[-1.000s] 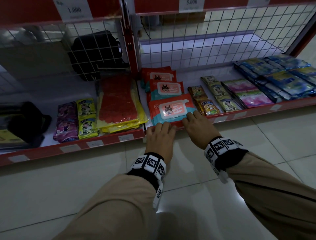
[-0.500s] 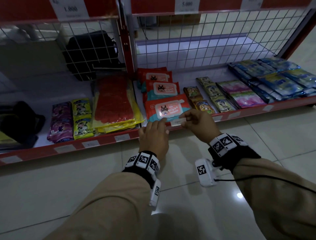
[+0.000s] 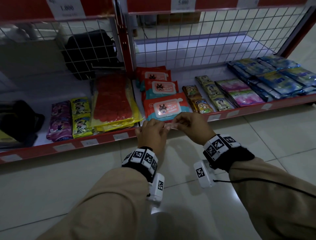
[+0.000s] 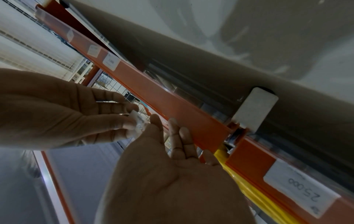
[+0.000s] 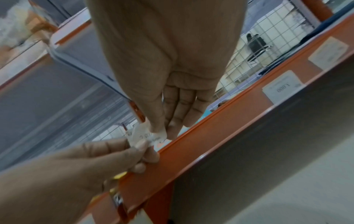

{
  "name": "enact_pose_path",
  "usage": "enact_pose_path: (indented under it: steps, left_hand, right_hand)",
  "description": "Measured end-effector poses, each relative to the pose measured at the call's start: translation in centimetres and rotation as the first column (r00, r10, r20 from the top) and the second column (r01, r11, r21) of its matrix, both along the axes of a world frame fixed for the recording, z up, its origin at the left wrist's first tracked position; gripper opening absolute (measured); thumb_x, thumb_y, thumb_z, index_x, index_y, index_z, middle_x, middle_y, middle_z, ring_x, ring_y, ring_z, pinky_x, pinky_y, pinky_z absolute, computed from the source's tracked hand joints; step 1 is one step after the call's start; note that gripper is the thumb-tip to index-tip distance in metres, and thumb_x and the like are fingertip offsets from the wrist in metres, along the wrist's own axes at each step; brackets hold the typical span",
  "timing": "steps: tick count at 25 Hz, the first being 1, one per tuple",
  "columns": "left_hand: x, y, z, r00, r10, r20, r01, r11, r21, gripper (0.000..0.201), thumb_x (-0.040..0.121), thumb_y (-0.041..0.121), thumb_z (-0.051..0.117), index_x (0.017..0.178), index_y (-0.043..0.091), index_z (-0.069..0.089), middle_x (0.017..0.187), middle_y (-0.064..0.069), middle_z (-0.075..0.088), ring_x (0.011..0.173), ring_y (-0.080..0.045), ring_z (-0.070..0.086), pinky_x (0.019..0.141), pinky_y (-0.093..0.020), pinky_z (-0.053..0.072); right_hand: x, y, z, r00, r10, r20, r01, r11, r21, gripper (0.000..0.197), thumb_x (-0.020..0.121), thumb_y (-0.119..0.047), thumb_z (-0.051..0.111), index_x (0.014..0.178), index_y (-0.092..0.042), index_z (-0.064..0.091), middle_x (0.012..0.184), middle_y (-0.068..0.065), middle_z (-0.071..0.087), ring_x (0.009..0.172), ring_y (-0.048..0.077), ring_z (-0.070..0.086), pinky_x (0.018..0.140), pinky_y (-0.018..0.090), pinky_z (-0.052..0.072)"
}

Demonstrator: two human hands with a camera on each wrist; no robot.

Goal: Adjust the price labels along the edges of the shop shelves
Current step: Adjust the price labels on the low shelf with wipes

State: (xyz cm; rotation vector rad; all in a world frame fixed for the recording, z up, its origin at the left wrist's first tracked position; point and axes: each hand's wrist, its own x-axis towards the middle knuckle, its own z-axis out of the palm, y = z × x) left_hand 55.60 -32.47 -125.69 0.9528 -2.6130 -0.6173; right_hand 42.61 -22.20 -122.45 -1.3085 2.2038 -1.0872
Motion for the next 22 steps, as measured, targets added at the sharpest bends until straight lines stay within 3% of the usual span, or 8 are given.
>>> enact_pose_path:
  steps: [3, 9, 13, 16, 19, 22]
  left_hand:
    - [0.3, -0.2, 0.0, 0.999, -0.042, -0.03, 0.042, 0.999, -0.018, 0.027, 0.097, 0.038, 0.045, 0.111, 0.027, 0.066, 0.117, 0.008, 0.058, 0.114, -0.017, 0.041, 0.087, -0.032, 0.018]
    - [0.7, -0.6, 0.1, 0.996, -0.082, 0.03, 0.085, 0.993, -0.077, 0.023, 0.095, 0.027, 0.05, 0.11, 0.028, 0.068, 0.12, 0.011, 0.059, 0.116, -0.016, 0.042, 0.093, -0.032, 0.016]
    - [0.8, -0.2, 0.5, 0.997, -0.07, 0.011, 0.071, 0.996, -0.05, 0.017, 0.09, 0.027, 0.055, 0.105, 0.029, 0.063, 0.114, 0.01, 0.059, 0.114, -0.017, 0.044, 0.099, -0.038, 0.021]
    - [0.7, 0.1, 0.6, 0.999, -0.037, -0.001, 0.037, 0.999, -0.026, 0.03, 0.087, 0.031, 0.058, 0.117, 0.03, 0.051, 0.116, 0.009, 0.057, 0.116, -0.019, 0.044, 0.101, -0.041, 0.025]
    - [0.3, 0.5, 0.4, 0.992, -0.048, 0.114, 0.058, 0.995, -0.082, 0.053, 0.087, 0.036, 0.057, 0.137, 0.031, 0.037, 0.128, 0.004, 0.048, 0.12, -0.023, 0.037, 0.1, -0.041, 0.026]
    - [-0.1, 0.4, 0.4, 0.96, -0.074, 0.27, 0.129, 0.973, -0.19, 0.056, 0.085, 0.042, 0.056, 0.137, 0.029, 0.039, 0.128, -0.002, 0.041, 0.12, -0.026, 0.034, 0.098, -0.042, 0.027]
  right_hand:
    - [-0.6, 0.1, 0.3, 1.0, -0.018, -0.021, 0.019, 0.999, 0.033, 0.008, 0.085, -0.009, 0.066, 0.09, -0.013, 0.07, 0.083, 0.003, 0.071, 0.078, 0.016, 0.066, 0.078, 0.04, 0.055]
    - [-1.5, -0.2, 0.7, 0.979, -0.106, -0.176, 0.107, 0.994, -0.005, 0.012, 0.088, -0.009, 0.061, 0.093, -0.014, 0.07, 0.095, 0.005, 0.07, 0.082, 0.015, 0.063, 0.076, 0.029, 0.051]
    - [-1.8, -0.6, 0.2, 0.932, -0.081, -0.353, 0.089, 0.996, 0.005, 0.014, 0.088, -0.01, 0.061, 0.098, -0.01, 0.07, 0.101, 0.013, 0.065, 0.095, 0.028, 0.058, 0.081, 0.039, 0.048]
    - [-1.5, -0.6, -0.3, 0.896, -0.028, -0.444, 0.049, 0.998, 0.036, 0.015, 0.086, -0.009, 0.062, 0.098, -0.009, 0.071, 0.102, 0.014, 0.065, 0.098, 0.032, 0.056, 0.082, 0.042, 0.046]
    - [-1.2, -0.4, -0.8, 0.868, 0.025, -0.495, -0.002, 0.999, 0.047, 0.016, 0.085, -0.008, 0.062, 0.097, -0.008, 0.072, 0.1, 0.015, 0.065, 0.097, 0.032, 0.058, 0.081, 0.043, 0.047]
    - [-1.3, -0.4, -1.3, 0.867, 0.078, -0.492, -0.019, 0.992, 0.123, 0.018, 0.087, -0.008, 0.059, 0.102, -0.008, 0.07, 0.103, 0.016, 0.064, 0.099, 0.033, 0.056, 0.085, 0.045, 0.045]
